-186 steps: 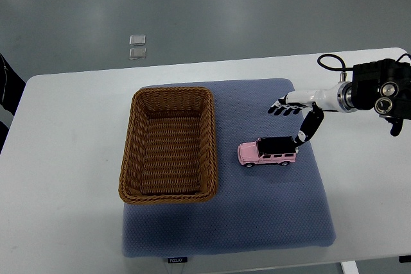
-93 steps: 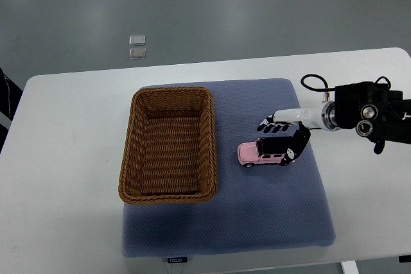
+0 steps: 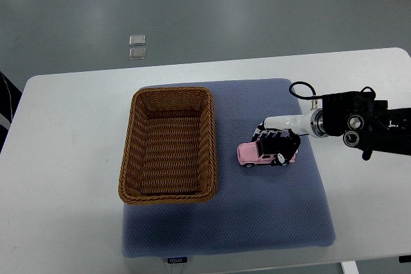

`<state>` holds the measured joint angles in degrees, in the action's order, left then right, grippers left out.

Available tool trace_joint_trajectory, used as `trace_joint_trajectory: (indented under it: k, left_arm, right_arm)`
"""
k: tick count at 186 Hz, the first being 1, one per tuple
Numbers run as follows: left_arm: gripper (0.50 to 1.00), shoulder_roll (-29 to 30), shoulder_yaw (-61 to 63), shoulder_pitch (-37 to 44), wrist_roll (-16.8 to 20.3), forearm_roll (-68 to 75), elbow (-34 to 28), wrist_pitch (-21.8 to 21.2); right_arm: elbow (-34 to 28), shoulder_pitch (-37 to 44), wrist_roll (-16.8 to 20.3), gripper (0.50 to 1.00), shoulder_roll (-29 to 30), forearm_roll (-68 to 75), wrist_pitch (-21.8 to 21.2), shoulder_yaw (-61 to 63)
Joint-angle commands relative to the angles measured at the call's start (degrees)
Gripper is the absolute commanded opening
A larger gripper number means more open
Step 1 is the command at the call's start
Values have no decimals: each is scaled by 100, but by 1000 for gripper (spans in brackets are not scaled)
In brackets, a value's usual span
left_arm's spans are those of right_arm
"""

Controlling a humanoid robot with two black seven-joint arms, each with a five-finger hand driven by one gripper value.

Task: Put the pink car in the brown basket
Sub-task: 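Lower the right hand onto the pink SUV and close fingers around it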

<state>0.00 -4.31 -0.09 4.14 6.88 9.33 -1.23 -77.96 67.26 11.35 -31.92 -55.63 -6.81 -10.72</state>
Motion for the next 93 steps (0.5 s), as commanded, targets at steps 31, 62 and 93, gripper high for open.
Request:
trace_joint_trajectory:
  k: [31, 62, 93]
  left_arm:
    - [1000, 0, 0, 0, -1, -3, -1, 0]
    - [1000, 0, 0, 0, -1, 6, -1, 0]
    - [1000, 0, 0, 0, -1, -2, -1, 0]
  right_arm:
    - [-9, 60, -1, 500, -69, -36, -137, 0]
    - [-9, 165, -1, 500, -183, -18, -163, 18]
    - [0, 385, -1, 500, -333, 26, -181, 53]
